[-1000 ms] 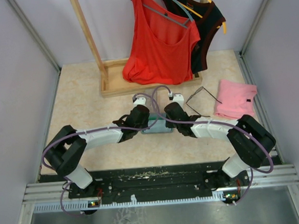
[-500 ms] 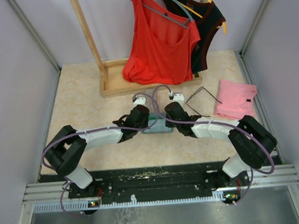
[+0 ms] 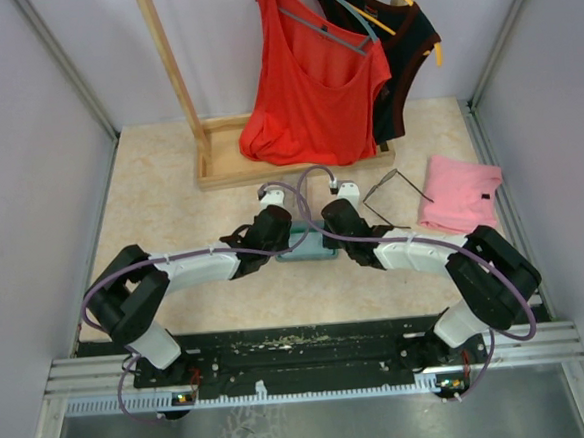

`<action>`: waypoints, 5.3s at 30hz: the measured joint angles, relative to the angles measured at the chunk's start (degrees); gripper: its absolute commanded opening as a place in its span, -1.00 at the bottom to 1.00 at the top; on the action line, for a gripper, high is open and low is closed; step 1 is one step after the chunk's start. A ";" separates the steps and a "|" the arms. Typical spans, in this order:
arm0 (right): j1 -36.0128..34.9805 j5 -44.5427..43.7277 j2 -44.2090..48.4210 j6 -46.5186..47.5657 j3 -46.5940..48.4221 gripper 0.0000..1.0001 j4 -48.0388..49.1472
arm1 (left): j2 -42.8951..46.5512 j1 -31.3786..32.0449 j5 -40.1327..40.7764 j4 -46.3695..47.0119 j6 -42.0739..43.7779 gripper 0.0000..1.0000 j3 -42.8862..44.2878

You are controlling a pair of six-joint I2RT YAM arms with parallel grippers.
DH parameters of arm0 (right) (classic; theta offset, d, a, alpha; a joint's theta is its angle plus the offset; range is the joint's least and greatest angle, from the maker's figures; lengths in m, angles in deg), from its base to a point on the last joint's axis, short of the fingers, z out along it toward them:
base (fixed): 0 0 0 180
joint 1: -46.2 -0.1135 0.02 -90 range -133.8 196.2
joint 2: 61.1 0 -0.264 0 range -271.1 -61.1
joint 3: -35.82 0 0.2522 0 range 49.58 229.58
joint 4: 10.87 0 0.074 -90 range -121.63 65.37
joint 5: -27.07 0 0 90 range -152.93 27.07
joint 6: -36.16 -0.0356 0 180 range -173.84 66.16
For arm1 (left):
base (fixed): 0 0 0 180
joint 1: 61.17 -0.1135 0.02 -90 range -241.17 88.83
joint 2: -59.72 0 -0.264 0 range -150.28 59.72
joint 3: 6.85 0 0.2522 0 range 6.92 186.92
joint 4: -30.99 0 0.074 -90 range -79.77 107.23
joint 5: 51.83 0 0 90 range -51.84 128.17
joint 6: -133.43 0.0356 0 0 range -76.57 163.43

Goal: Organize the sunglasses
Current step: Place the glasses cleaning cloth in the sunglasses case, then adjust the sunglasses at the center of the board.

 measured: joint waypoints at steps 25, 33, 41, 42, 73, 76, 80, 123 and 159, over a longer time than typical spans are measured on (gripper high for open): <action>0.00 0.00 -1.14 0.00 0.00 -0.89 -0.24 | -1.29 0.00 -1.29 0.13 0.46 -1.00 0.00; 0.00 -0.04 -1.42 0.02 0.00 -0.66 -0.50 | -1.29 0.00 -1.27 0.13 0.44 -0.94 0.00; 0.00 -0.46 -1.42 0.44 0.00 -0.48 -1.36 | -1.29 0.00 -0.90 0.13 0.46 -0.69 0.00; 0.00 -0.48 -1.42 0.44 0.00 -0.46 -1.36 | -1.29 0.00 -0.87 0.13 0.46 -0.67 0.00; 0.02 1.33 7.61 0.22 -4.11 -0.34 -2.80 | 11.56 -0.09 0.37 -1.01 -1.20 -0.11 -8.76; 0.02 2.01 9.99 -0.07 -5.57 -0.33 -2.95 | 15.08 -0.09 0.24 -1.27 -1.62 -0.10 -11.10; 0.07 2.05 13.44 -0.68 -7.50 -0.34 -4.22 | 18.58 -0.09 0.48 -1.90 -2.01 -0.09 -12.15; 27.15 2.86 10.14 1.29 4.33 -0.30 -20.48 | 34.53 -4.59 0.13 -10.95 -3.54 0.05 -10.25; 34.07 -0.44 -0.04 -6.78 10.29 -0.27 -17.29 | 36.06 -4.59 -2.86 -11.56 -4.13 0.06 -10.88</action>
